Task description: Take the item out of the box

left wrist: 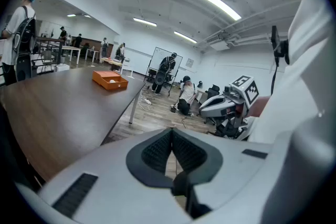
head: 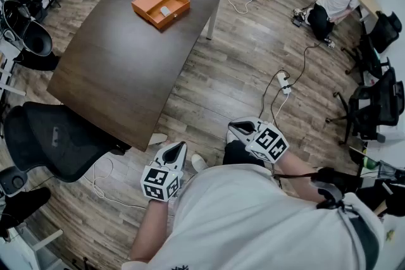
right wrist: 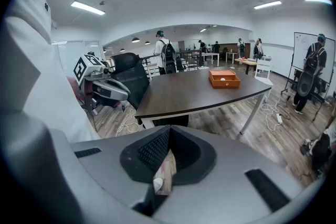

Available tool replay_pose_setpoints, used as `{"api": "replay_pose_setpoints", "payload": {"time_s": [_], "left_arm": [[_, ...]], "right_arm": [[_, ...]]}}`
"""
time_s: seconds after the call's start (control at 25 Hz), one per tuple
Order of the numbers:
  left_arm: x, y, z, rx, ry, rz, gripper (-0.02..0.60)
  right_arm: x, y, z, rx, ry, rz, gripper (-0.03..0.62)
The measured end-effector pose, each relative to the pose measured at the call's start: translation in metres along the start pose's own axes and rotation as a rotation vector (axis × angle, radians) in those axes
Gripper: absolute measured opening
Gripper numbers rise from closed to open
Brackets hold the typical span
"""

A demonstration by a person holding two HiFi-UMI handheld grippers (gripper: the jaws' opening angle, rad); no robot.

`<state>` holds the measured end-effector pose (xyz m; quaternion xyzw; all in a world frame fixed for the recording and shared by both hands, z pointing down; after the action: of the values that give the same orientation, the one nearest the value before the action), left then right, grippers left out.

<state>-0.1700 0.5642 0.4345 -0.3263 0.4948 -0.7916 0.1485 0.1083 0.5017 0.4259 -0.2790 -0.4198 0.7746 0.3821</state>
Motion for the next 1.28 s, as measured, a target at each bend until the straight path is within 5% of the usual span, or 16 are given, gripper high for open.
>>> {"api": "replay_pose_setpoints", "payload": {"time_s": [0.52,0.96,1.08,1.28], "left_arm": [[-0.01,0.039,0.113,0.048,-0.048,0.035,0.009],[-0.001,0.092,0.238,0.045,0.038,0.059,0.014],[0.001,0.102,0.27,0.041,0.064,0.052,0.028],[0.022,0.125,0.315,0.045,0.064,0.041,0.037]], "right_arm": [[-0.098,0.005,-0.021,-0.061,-0.034,0.036,0.0],[-0.235,0.006,-0.029,-0.092,0.012,0.052,0.005],[-0.271,0.0,-0.031,-0.088,0.01,0.071,0.089],[-0.317,0.002,-0.016,-0.089,-0.014,0.11,0.089]]}}
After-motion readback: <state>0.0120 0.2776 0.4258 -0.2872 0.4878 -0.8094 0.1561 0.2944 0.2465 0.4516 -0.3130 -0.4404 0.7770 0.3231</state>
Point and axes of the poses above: the fingertips, and each gripper's own axes: z forward along the fingers, x to its left, y out of its top, the point moved 10 cm from there along -z, backward along the fingers, and after that the axes turned 10 degrees about -x, right-handed, at the moved point
